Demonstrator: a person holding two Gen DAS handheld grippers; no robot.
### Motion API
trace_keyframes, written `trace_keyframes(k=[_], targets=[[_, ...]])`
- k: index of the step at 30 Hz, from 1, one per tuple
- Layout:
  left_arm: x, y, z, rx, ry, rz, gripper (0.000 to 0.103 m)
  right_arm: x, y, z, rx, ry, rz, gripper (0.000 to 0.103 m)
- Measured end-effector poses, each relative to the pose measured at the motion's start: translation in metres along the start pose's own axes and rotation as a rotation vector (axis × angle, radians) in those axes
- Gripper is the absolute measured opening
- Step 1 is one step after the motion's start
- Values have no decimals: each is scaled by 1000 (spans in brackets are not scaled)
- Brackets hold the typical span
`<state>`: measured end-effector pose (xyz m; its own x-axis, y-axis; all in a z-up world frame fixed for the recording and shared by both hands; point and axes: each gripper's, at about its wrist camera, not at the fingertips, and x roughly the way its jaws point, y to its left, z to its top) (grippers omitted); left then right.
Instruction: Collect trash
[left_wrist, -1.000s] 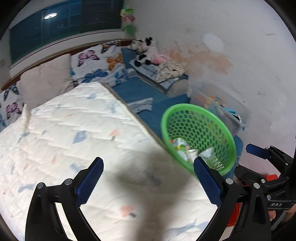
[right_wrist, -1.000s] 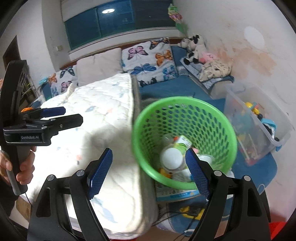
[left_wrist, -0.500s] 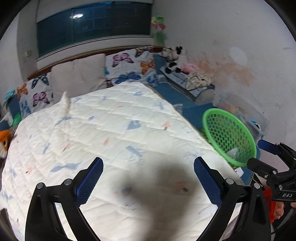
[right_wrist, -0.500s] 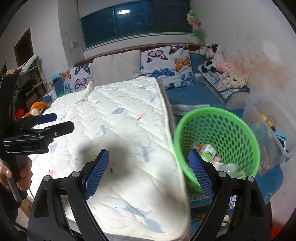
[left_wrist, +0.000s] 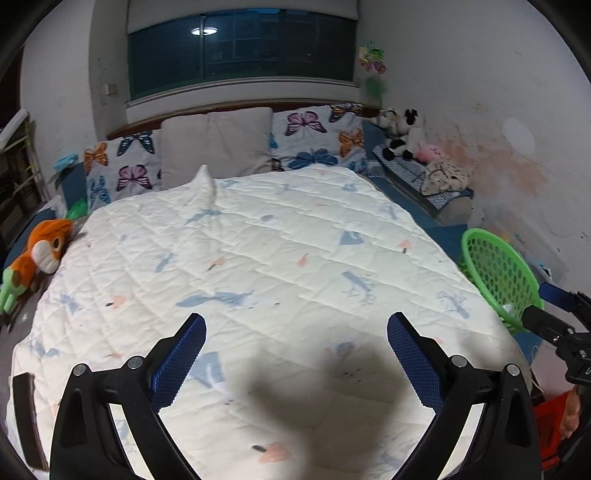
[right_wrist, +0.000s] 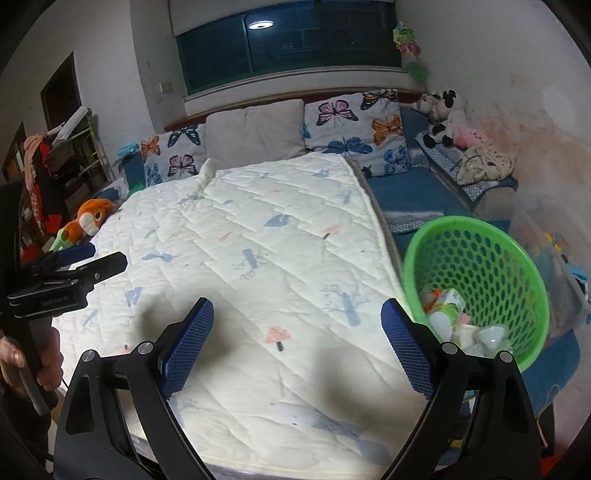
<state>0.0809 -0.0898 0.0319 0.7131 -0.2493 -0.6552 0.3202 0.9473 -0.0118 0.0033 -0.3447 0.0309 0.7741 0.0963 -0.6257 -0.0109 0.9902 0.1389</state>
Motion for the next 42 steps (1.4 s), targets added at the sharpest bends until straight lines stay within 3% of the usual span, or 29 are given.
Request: trace_keyframes(k=[14, 42], targets=[[-13, 19, -9, -43, -20, 40, 95, 6, 23, 2, -52, -19, 10, 94], [-21, 11, -11, -32, -39, 53, 95, 2, 20, -1, -41, -35, 9, 94]])
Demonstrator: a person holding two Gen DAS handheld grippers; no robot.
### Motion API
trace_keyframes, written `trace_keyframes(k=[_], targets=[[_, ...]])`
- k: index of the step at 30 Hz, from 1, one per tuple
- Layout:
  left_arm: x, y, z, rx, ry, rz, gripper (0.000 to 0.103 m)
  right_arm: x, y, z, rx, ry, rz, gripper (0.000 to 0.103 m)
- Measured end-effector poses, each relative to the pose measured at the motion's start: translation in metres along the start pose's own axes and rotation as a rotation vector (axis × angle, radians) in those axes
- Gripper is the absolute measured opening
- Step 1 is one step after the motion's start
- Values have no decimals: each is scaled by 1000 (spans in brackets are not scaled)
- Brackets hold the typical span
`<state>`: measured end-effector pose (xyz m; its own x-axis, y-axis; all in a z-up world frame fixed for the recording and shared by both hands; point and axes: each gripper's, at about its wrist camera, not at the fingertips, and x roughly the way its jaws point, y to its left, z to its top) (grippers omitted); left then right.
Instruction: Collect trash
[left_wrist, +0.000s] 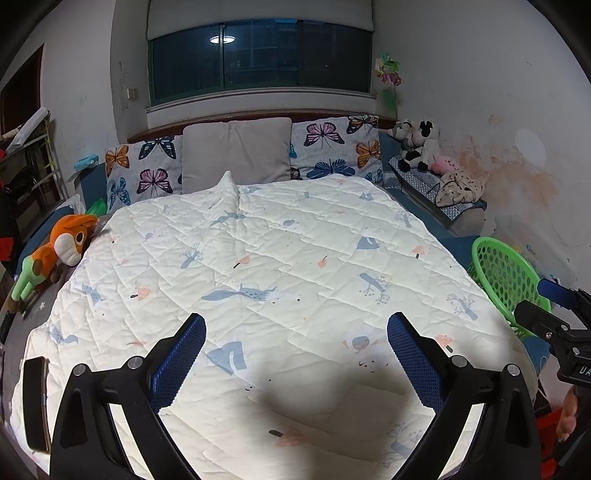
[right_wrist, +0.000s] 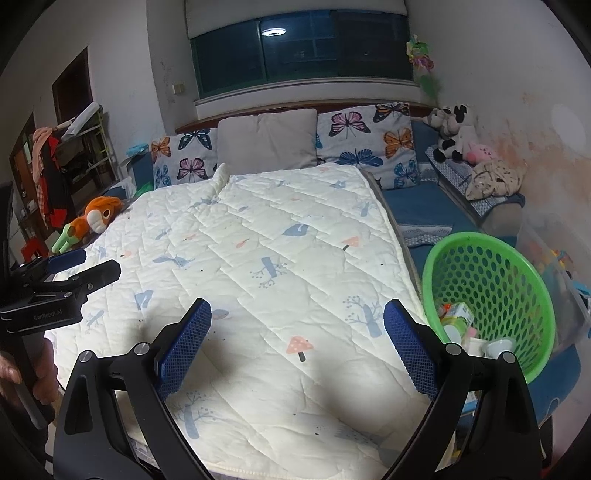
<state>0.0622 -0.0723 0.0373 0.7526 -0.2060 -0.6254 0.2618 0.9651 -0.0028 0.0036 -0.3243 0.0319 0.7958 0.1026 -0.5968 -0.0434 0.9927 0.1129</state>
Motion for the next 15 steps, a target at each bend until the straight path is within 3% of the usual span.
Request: trace_keyframes(k=[15], targets=[[0, -2, 0, -6, 5, 14, 95, 1, 3, 1, -4, 3, 7, 94]])
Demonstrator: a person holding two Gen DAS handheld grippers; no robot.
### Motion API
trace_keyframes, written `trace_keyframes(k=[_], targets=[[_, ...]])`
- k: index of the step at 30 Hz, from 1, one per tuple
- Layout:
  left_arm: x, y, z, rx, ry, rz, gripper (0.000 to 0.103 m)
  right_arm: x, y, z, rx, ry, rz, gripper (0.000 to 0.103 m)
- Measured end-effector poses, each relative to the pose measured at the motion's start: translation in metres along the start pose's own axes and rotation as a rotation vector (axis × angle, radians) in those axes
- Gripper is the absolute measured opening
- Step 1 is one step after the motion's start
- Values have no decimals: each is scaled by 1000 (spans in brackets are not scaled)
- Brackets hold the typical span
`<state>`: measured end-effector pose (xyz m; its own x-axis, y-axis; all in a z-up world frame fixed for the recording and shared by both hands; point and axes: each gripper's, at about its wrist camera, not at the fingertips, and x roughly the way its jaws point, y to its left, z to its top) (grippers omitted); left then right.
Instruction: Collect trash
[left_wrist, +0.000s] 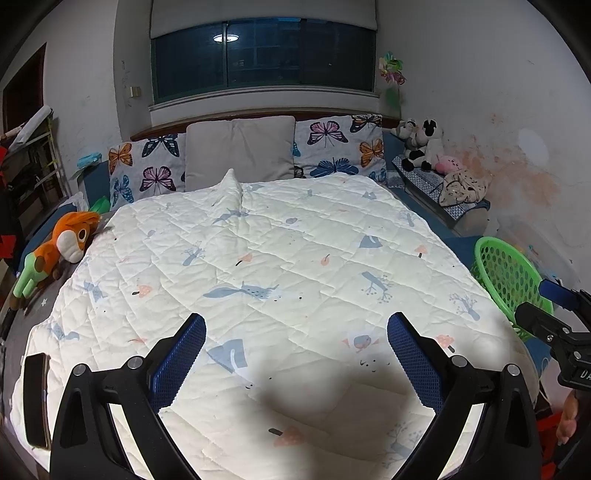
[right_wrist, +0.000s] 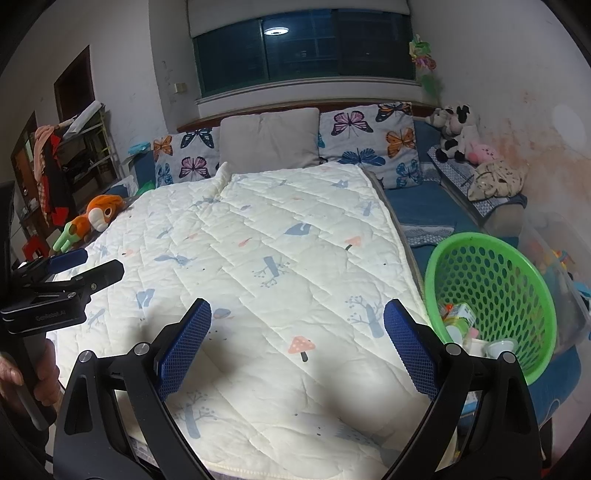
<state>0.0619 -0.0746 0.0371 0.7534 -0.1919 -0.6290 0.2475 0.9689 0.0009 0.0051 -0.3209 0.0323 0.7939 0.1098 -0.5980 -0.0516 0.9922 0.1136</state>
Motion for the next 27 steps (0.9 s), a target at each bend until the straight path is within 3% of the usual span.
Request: trace_keyframes(k=[27], targets=[[0, -1, 1, -5, -2, 17, 95, 1, 2, 1, 1, 1, 6, 94]])
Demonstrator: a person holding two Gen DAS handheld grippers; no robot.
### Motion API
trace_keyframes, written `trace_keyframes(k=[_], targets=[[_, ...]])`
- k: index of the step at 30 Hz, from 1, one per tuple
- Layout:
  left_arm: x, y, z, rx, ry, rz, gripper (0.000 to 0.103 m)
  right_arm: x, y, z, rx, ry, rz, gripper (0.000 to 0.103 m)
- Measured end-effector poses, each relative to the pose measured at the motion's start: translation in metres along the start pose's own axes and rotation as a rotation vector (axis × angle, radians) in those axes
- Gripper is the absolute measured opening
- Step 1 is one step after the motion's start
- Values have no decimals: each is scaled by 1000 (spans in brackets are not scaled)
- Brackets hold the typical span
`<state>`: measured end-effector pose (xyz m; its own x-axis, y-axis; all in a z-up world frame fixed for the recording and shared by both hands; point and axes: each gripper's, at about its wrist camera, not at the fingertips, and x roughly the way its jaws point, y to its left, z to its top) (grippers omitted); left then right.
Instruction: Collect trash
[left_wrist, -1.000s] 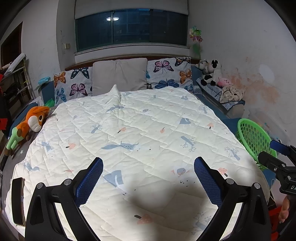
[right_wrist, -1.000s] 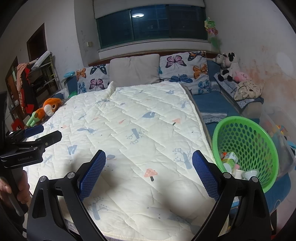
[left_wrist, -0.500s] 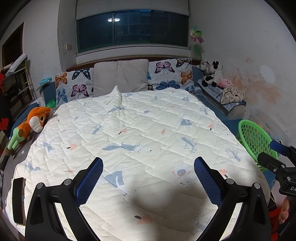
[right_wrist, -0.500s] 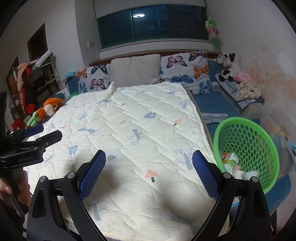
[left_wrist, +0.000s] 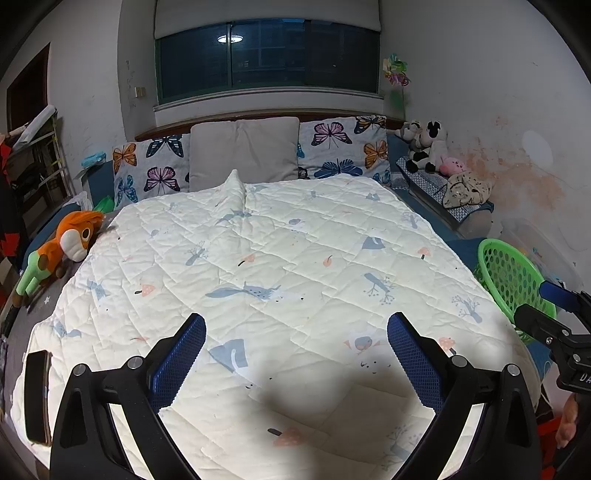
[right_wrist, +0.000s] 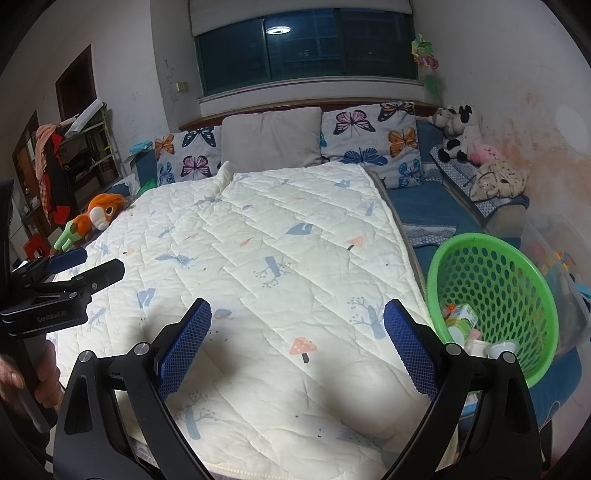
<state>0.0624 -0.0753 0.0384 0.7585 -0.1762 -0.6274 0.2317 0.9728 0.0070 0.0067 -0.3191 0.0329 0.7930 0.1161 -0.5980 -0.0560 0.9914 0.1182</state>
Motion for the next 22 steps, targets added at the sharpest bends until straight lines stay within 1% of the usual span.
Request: trace_keyframes(k=[9, 13, 22], targets=[[-1, -1, 0, 1, -6, 3, 95, 1, 0, 0, 0, -1, 3, 94], [-3, -4, 0, 3, -18, 19, 95, 1, 1, 0, -5, -2, 8, 94], [0, -3, -2, -12, -6, 27, 95, 3, 0, -1, -14, -3, 14, 94]])
